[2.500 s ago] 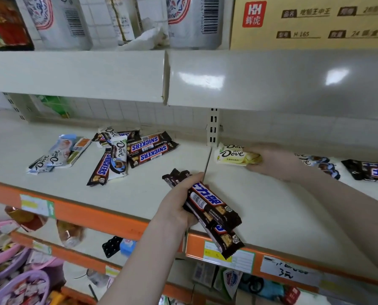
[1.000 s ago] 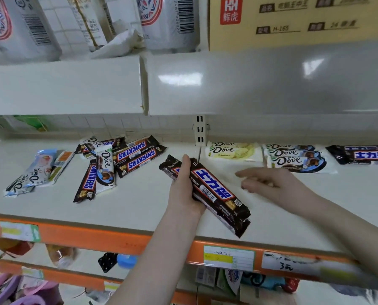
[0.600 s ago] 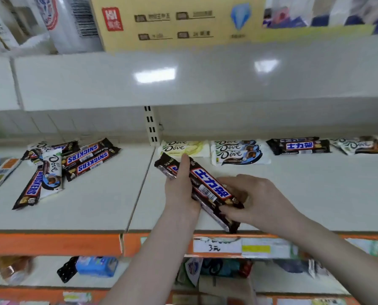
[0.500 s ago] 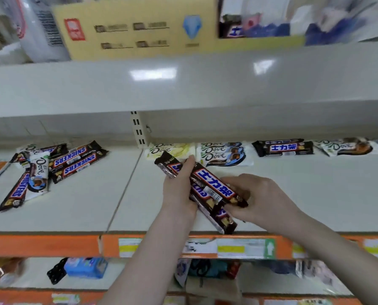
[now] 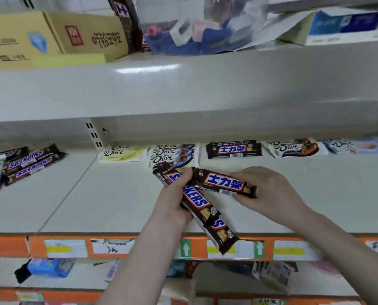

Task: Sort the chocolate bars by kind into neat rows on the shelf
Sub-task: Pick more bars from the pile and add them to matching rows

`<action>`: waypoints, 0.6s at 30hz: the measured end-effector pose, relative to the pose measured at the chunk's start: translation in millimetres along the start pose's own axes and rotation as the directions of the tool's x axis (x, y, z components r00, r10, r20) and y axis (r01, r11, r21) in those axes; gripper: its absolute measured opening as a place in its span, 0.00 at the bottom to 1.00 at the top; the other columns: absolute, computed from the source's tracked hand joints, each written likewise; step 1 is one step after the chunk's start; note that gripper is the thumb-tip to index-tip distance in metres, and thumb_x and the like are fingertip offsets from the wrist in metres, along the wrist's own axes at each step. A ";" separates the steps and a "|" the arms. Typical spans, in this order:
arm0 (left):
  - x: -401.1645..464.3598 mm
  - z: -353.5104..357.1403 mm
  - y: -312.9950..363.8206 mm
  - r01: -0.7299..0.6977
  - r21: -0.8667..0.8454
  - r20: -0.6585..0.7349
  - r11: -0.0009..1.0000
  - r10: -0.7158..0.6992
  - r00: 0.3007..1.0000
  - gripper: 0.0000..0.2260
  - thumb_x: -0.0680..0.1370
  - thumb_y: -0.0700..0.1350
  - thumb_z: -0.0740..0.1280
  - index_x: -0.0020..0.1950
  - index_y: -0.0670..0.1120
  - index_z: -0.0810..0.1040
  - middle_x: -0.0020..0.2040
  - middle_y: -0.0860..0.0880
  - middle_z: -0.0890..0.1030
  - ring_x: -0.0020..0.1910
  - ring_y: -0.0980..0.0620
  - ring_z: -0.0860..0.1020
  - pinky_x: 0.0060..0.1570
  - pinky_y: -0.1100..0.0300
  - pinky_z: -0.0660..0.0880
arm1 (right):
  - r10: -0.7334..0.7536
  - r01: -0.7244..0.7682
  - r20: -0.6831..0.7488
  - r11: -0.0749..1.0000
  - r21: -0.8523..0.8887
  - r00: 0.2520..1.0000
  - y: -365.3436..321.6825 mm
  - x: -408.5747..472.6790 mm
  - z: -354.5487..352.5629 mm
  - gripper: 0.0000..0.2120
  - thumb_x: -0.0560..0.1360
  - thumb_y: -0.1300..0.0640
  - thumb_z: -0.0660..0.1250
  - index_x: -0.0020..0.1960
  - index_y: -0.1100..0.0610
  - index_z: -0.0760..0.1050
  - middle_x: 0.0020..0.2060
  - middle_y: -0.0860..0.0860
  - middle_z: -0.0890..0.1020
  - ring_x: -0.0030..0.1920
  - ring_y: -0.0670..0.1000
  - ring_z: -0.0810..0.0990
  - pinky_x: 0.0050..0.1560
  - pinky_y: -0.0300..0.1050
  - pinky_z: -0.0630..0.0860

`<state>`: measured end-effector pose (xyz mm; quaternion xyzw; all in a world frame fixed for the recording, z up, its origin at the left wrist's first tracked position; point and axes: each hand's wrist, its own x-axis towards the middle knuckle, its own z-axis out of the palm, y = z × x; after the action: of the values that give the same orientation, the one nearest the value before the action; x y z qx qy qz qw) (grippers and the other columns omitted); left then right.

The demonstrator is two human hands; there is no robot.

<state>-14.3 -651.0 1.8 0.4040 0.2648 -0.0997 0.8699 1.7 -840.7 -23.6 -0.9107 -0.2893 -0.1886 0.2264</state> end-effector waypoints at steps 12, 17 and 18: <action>24.3 -2.6 -11.7 0.077 -0.201 0.023 0.976 -0.074 0.997 0.08 0.75 0.40 0.67 0.37 0.42 0.73 0.28 0.48 0.75 0.30 0.52 0.73 0.39 0.59 0.72 | -0.049 0.061 0.043 0.936 -0.346 0.998 80.9 48.8 -6.2 0.14 0.64 0.60 0.74 0.50 0.58 0.81 0.43 0.55 0.84 0.41 0.57 0.83 0.39 0.47 0.78; 23.4 -1.9 -10.6 0.105 -0.204 0.050 0.973 -0.096 0.994 0.08 0.75 0.39 0.66 0.36 0.42 0.73 0.26 0.47 0.75 0.29 0.52 0.72 0.39 0.59 0.71 | 0.052 -0.012 0.114 0.945 -0.327 0.992 88.2 59.0 2.3 0.17 0.70 0.57 0.69 0.58 0.57 0.78 0.53 0.54 0.81 0.54 0.56 0.78 0.53 0.49 0.75; 23.7 -1.1 -10.3 0.108 -0.195 0.052 0.975 -0.099 0.994 0.08 0.75 0.39 0.66 0.36 0.42 0.73 0.26 0.47 0.75 0.28 0.52 0.73 0.38 0.59 0.71 | 0.068 -0.022 0.131 0.945 -0.327 0.989 90.1 60.9 3.5 0.16 0.70 0.57 0.68 0.58 0.56 0.77 0.54 0.53 0.81 0.55 0.56 0.78 0.53 0.49 0.74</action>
<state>1.2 -655.9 -18.3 0.2990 0.2759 -0.1266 0.9047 104.0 -877.7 -24.9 -0.9530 -0.2485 -0.1639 0.0567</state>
